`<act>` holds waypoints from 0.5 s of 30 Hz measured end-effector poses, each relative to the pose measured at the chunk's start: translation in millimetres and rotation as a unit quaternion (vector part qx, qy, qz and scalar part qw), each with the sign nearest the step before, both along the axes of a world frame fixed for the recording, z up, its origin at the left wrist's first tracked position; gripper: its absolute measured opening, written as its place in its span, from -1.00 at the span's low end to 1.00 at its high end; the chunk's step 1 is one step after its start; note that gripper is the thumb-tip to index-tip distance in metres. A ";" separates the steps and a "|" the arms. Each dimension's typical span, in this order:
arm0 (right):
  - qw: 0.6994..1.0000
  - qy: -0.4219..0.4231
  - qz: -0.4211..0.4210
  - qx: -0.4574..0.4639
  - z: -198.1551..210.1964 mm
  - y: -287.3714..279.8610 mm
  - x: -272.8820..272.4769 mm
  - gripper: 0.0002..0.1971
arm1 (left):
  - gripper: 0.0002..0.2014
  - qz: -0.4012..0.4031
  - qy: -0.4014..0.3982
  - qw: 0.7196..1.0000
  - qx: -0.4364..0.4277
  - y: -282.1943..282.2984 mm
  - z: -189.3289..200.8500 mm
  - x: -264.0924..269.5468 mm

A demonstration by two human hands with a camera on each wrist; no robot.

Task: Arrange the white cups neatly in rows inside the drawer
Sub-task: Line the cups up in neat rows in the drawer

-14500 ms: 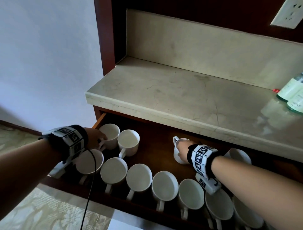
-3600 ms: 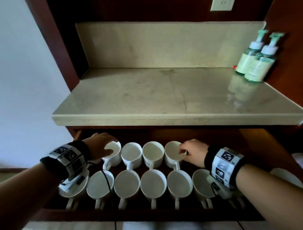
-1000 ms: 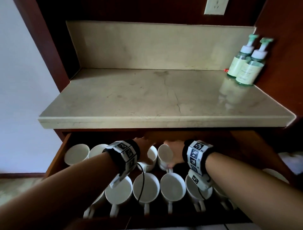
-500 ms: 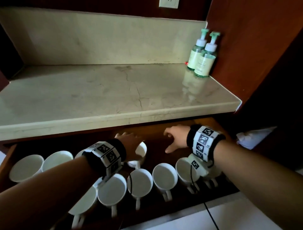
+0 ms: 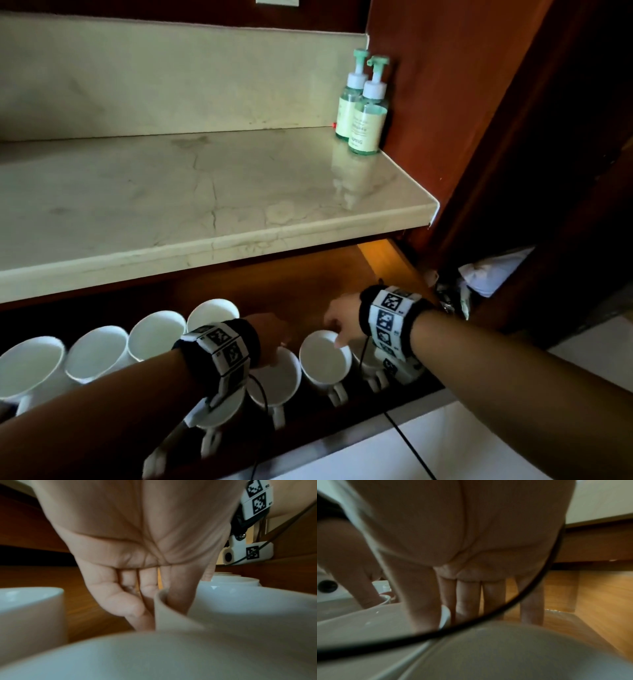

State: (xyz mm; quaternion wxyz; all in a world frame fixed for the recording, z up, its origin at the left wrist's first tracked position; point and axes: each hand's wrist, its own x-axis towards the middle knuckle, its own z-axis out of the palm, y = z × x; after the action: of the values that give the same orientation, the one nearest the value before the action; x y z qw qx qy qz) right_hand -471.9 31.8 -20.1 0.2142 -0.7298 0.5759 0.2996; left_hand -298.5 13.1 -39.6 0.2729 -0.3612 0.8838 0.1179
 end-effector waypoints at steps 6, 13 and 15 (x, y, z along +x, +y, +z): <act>0.997 0.046 0.067 0.001 -8.4 -6.4 13.8 -0.67 | -0.63 0.033 0.001 0.999 0.004 3.4 3.4 0.9; 0.999 -0.017 -0.007 -0.034 18.4 -16.8 -30.1 -0.71 | -0.67 0.076 0.082 0.994 -0.002 9.0 23.9 -38.2; 0.999 0.019 -0.003 -0.043 31.3 -13.7 -50.7 -0.74 | -0.65 0.059 0.102 0.993 -0.003 16.0 29.1 -60.8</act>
State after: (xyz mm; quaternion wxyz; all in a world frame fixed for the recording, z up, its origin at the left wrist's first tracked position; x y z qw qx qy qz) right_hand -522.6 18.0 11.2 0.1723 -0.7306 0.5950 0.2874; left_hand -359.3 29.1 -10.5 0.1729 -0.3995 0.8846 0.1672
